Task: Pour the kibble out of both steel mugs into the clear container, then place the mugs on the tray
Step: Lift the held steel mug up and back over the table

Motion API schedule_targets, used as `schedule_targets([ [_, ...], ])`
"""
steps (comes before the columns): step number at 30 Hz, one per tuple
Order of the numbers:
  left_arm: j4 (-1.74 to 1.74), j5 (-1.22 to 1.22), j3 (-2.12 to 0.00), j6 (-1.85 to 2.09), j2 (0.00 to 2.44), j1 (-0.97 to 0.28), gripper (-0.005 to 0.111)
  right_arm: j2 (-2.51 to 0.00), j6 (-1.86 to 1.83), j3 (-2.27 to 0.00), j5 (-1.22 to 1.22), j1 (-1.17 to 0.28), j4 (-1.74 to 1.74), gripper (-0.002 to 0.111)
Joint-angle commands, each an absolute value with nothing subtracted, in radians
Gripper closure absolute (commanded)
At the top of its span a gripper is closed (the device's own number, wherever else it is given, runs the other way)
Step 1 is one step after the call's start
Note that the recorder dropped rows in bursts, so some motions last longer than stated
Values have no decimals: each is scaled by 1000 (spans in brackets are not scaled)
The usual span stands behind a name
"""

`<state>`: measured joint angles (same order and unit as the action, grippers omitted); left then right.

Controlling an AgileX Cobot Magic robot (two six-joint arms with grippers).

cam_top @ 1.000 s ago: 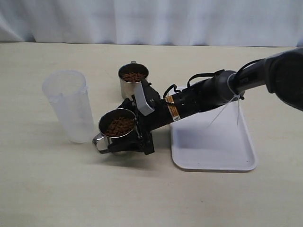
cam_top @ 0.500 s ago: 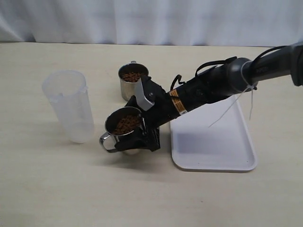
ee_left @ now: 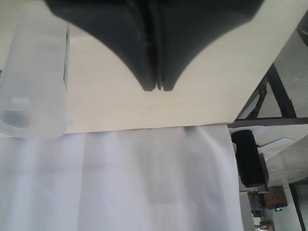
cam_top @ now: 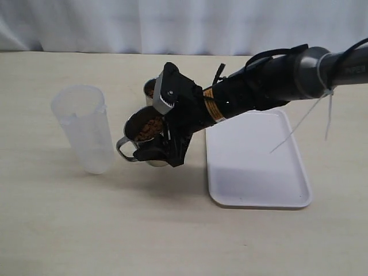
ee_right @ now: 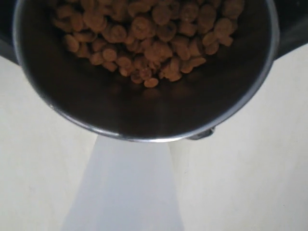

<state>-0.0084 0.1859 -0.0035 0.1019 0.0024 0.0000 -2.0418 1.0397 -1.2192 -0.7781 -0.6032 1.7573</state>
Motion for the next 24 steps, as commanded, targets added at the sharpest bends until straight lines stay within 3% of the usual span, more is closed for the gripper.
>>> schedule_targets([
  [1,-12,179,0,100,0,-1,107,-1987,1032,-1171,-776,-605,1726,104],
  [18,-12,179,0,100,0,-1,107,-1887,560,-1087,-533,-607,1156,104],
  [24,-12,179,0,100,0,-1,107,-1887,545,-1092,-542,-607,1130,104],
])
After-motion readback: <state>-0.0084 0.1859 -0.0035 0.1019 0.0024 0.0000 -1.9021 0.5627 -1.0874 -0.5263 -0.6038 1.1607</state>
